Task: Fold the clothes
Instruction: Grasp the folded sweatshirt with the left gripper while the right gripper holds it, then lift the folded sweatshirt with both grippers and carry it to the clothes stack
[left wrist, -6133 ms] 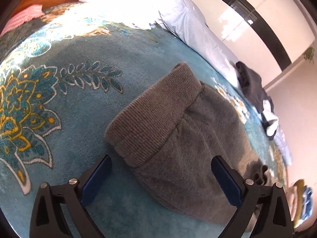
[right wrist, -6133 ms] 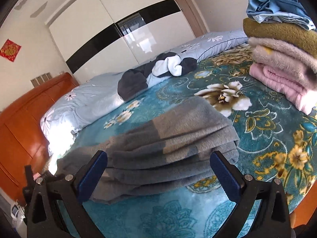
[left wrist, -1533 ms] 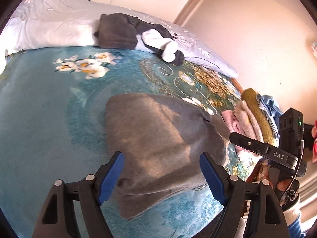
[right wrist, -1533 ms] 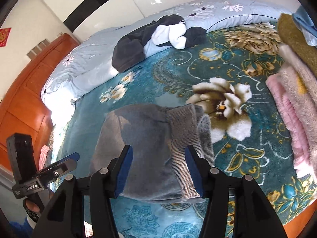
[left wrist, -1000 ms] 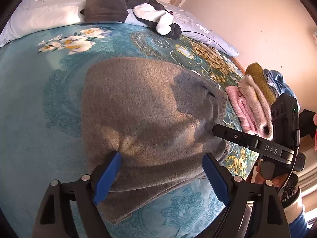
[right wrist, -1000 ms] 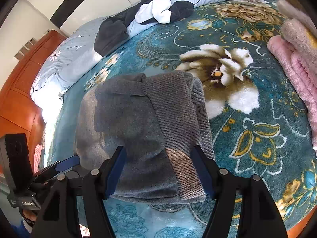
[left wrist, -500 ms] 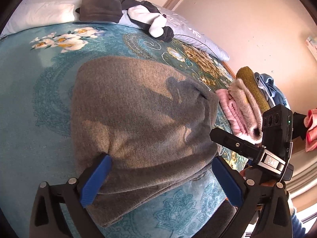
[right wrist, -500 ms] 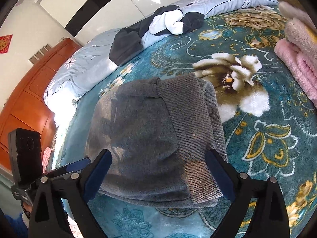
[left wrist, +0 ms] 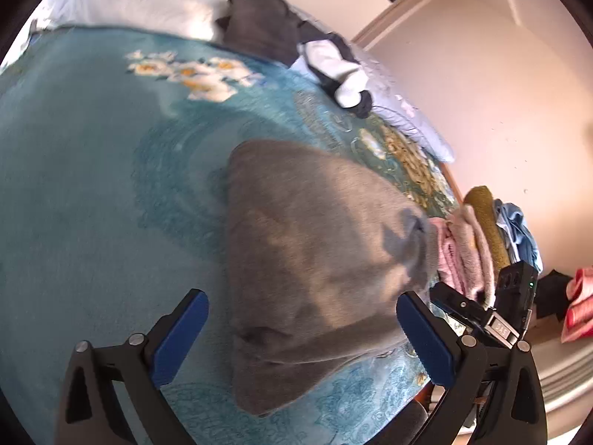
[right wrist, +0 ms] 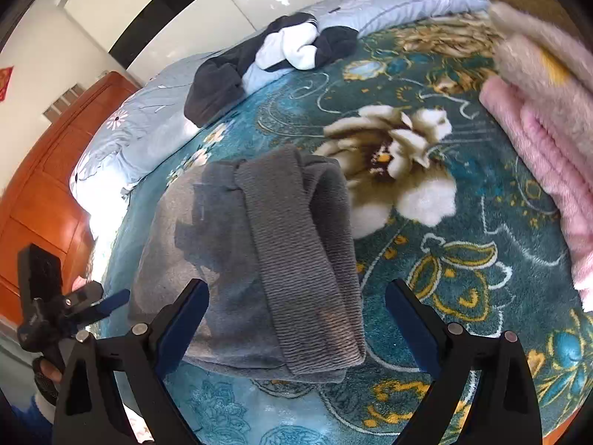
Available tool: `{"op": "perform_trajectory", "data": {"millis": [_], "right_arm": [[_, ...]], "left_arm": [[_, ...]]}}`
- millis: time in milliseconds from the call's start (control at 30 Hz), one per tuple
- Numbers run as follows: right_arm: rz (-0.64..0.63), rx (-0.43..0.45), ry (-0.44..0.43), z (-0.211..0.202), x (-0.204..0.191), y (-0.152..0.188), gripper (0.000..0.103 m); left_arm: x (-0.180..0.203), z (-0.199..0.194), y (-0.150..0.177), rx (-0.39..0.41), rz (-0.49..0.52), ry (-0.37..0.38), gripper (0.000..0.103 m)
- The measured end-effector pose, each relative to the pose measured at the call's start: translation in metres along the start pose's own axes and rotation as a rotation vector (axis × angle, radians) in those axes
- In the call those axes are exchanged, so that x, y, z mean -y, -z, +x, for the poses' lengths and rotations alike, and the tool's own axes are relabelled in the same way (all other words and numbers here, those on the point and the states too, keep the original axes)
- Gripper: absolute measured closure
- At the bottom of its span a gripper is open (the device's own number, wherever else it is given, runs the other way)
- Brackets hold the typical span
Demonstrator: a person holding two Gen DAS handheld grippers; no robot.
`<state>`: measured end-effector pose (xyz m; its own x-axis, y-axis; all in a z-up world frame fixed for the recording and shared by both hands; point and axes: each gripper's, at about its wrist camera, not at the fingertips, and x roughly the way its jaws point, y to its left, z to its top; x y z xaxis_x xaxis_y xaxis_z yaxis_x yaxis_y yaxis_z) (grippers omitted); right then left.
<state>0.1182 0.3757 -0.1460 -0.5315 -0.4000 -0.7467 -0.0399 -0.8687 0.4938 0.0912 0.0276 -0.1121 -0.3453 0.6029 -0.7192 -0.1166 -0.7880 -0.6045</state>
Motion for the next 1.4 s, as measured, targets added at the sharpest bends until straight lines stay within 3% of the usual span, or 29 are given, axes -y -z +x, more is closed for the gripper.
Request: {"op": "perform_trajectory", "data": {"millis": [100, 167, 400, 500, 733, 967, 1267, 1333, 1400], "right_arm": [[0.047, -0.021, -0.059, 0.007, 0.011, 0.000, 0.006], [0.071, -0.040, -0.099, 0.014, 0.015, -0.001, 0.006], [0.144, -0.065, -0.237, 0.030, 0.025, -0.010, 0.006], [0.154, -0.075, -0.272, 0.037, 0.028, -0.017, 0.006], [0.063, -0.132, -0.260, 0.057, 0.009, -0.031, 0.005], [0.065, -0.149, -0.318, 0.060, 0.017, -0.031, 0.006], [0.098, -0.131, -0.273, 0.058, 0.012, -0.032, 0.006], [0.107, -0.132, -0.265, 0.059, 0.011, -0.034, 0.010], [0.120, -0.136, -0.261, 0.059, 0.013, -0.035, 0.021]], "left_arm": [[-0.023, 0.014, 0.003, -0.055, -0.123, 0.038, 0.000], [-0.027, 0.020, 0.007, -0.074, -0.150, 0.078, 0.000], [-0.025, 0.039, 0.001, -0.118, -0.158, 0.184, 0.000], [-0.022, 0.049, -0.004, -0.128, -0.140, 0.186, 0.000], [-0.012, 0.064, -0.009, -0.157, -0.088, 0.164, 0.000], [-0.015, 0.067, -0.008, -0.175, -0.105, 0.183, 0.000], [-0.009, 0.071, -0.012, -0.209, -0.112, 0.177, 0.001], [-0.006, 0.070, -0.011, -0.203, -0.101, 0.180, 0.003], [-0.001, 0.070, -0.012, -0.189, -0.074, 0.169, 0.011]]}}
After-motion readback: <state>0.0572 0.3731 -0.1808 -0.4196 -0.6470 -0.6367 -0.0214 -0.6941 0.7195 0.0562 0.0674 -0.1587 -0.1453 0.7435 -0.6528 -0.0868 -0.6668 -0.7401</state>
